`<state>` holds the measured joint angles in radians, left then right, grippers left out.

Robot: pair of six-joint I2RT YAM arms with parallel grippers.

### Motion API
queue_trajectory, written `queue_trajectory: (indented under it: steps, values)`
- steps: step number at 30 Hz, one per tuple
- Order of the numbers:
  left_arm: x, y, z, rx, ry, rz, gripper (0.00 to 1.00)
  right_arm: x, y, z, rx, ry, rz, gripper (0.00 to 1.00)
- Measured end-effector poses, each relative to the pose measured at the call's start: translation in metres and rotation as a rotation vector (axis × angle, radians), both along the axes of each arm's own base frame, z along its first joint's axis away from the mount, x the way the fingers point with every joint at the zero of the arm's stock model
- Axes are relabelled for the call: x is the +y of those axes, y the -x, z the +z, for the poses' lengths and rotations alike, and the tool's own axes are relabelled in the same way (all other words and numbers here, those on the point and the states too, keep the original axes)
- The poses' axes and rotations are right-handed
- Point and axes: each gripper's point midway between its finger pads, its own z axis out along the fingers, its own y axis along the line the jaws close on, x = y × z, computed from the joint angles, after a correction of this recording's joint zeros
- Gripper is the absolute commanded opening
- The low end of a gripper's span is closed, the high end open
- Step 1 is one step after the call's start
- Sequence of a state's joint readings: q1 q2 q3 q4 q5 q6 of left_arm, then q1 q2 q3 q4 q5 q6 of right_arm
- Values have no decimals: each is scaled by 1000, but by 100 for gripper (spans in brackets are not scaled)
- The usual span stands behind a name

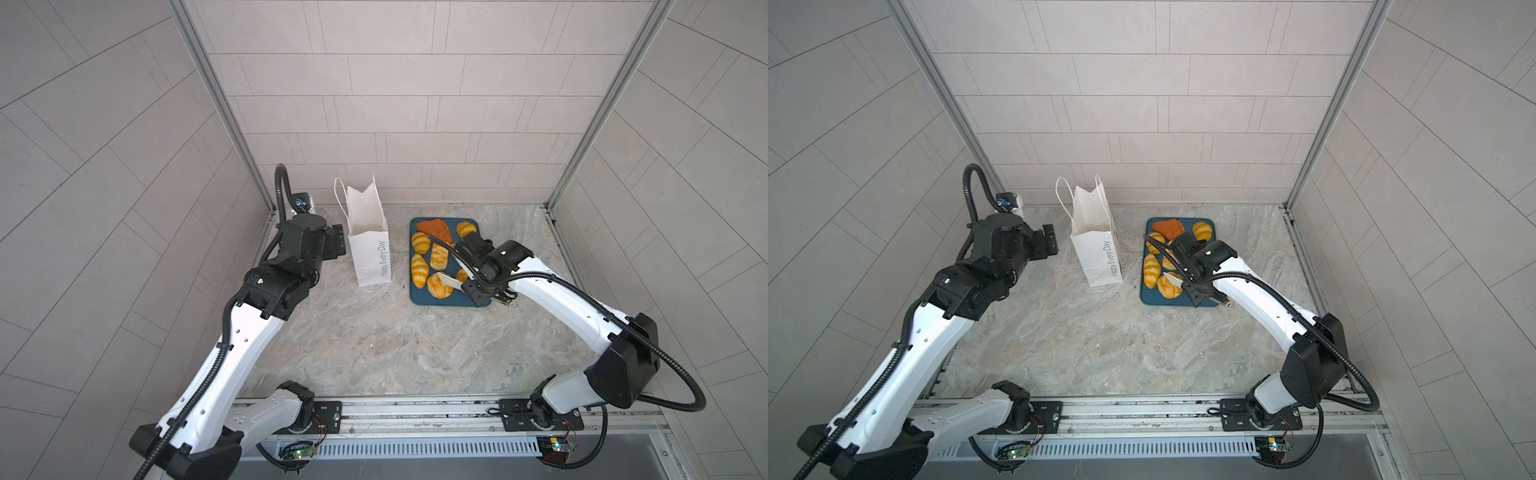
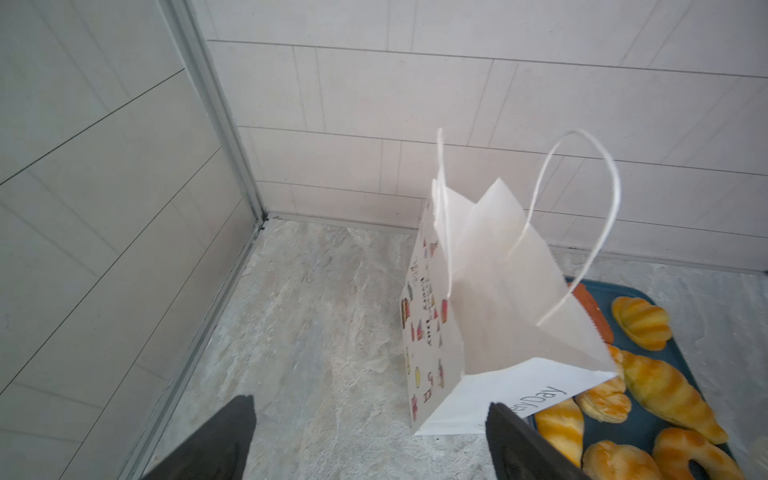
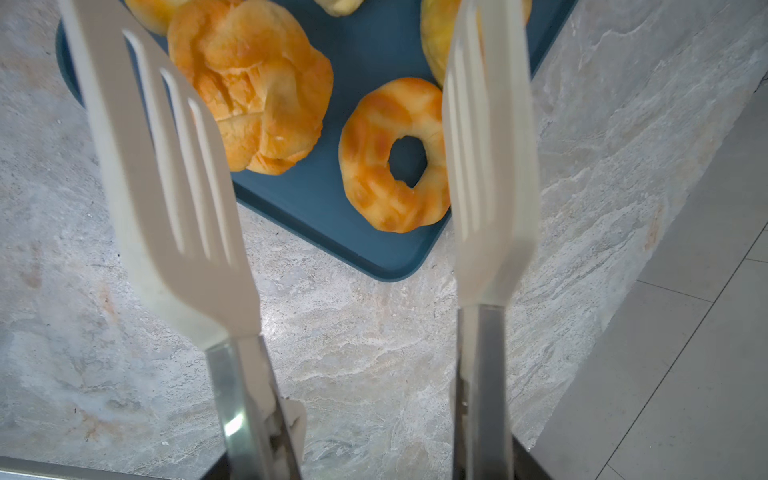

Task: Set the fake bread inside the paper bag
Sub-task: 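Close the tongs on the braided bun with the right gripper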

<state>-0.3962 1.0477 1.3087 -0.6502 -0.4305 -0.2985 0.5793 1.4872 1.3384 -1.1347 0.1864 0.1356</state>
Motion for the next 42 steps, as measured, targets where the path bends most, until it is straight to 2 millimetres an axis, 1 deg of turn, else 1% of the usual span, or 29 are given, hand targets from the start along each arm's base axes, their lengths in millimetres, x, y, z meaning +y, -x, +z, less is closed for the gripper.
queue_trajectory:
  steps: [4,8,9,11,16,20,23,30,42]
  values:
    - [21,14,-15,5,20,69,95,7,8,-6,1,-1,-23,70]
    - [30,25,-33,20,40,99,95,14,15,-11,-1,0,-42,71]
    - [30,27,-38,25,45,97,95,16,17,-13,0,0,-47,71]
    - [26,28,-44,33,62,76,99,18,21,-16,1,0,-57,71]
    - [12,24,-55,62,100,13,100,25,25,-21,-8,5,-86,72]
    - [5,21,-58,72,115,-19,100,28,25,-27,-11,9,-116,72]
    - [2,20,-58,74,119,-33,100,29,24,-35,-3,22,-133,72]
    - [1,21,-59,78,113,-44,100,30,20,-54,25,69,-154,72]
    - [1,23,-60,79,112,-50,100,39,15,-72,57,79,-160,72]
